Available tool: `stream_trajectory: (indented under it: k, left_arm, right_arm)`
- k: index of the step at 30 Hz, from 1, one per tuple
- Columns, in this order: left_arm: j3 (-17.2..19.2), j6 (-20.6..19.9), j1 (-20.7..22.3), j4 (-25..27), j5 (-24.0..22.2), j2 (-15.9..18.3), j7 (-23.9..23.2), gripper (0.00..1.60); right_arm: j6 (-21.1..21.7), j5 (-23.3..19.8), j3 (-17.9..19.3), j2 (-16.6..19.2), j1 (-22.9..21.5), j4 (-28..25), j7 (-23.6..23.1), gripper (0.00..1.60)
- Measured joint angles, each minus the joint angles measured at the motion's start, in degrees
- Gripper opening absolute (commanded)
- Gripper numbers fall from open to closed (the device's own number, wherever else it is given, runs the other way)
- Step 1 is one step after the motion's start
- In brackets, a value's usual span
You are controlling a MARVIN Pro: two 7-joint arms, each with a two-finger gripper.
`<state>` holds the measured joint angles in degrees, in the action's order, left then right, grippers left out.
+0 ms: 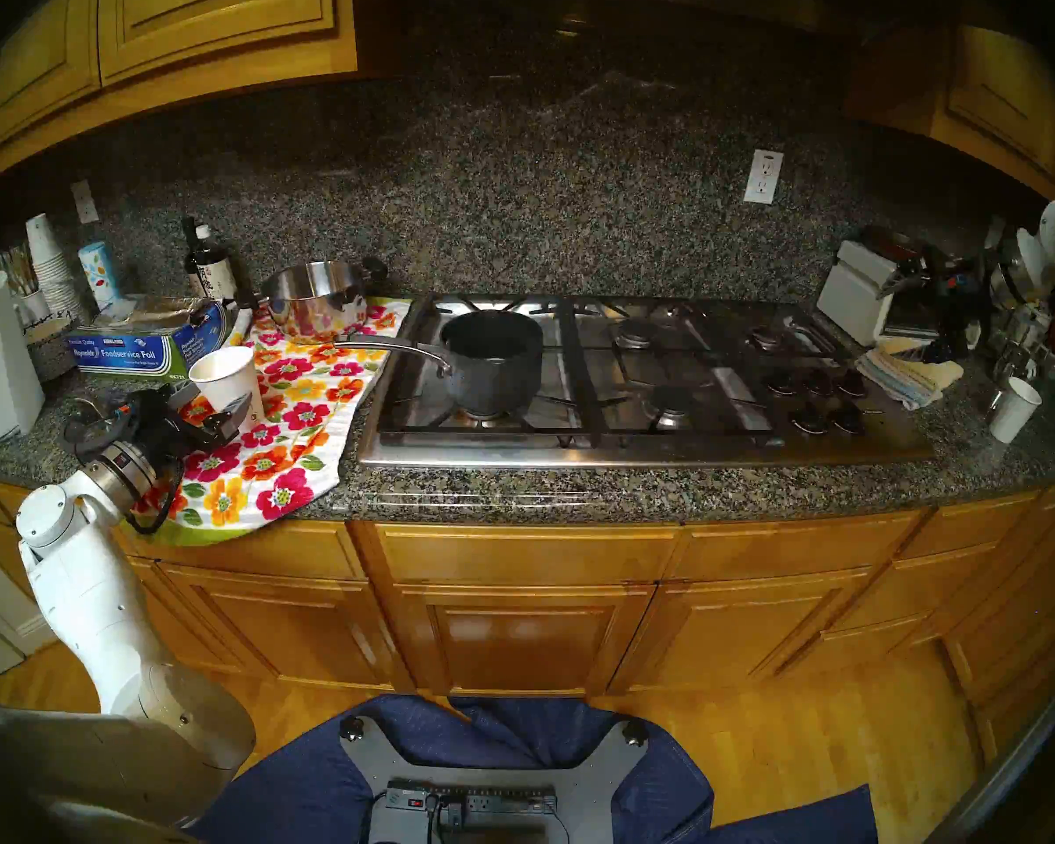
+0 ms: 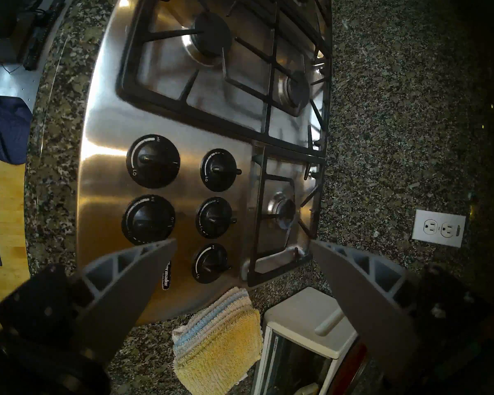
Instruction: Pick up the water cup, pour water into the pot, turn on the stove
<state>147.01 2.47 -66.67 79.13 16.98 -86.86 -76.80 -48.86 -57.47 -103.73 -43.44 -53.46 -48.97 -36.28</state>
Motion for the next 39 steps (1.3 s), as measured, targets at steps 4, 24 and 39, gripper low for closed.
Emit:
stream_trajectory:
  k: [4,24,39]
  left_arm:
    - [-0.43,0.14,0.34,-0.81,0.04,0.18,0.28,1.6]
    - [-2.31,0.21,1.35,-3.01,0.4,0.75,2.0,1.6]
    - [-2.63,0.4,1.3,-3.11,0.16,0.92,1.31,0.58]
  right_arm:
    - [0.0,0.0,0.0,0.0,0.01,0.0,0.0,1.6]
    - [0.0,-0.01,0.0,0.0,0.01,0.0,-0.01,1.6]
    - [0.0,-0.02,-0.01,0.01,0.01,0.0,-0.02,1.6]
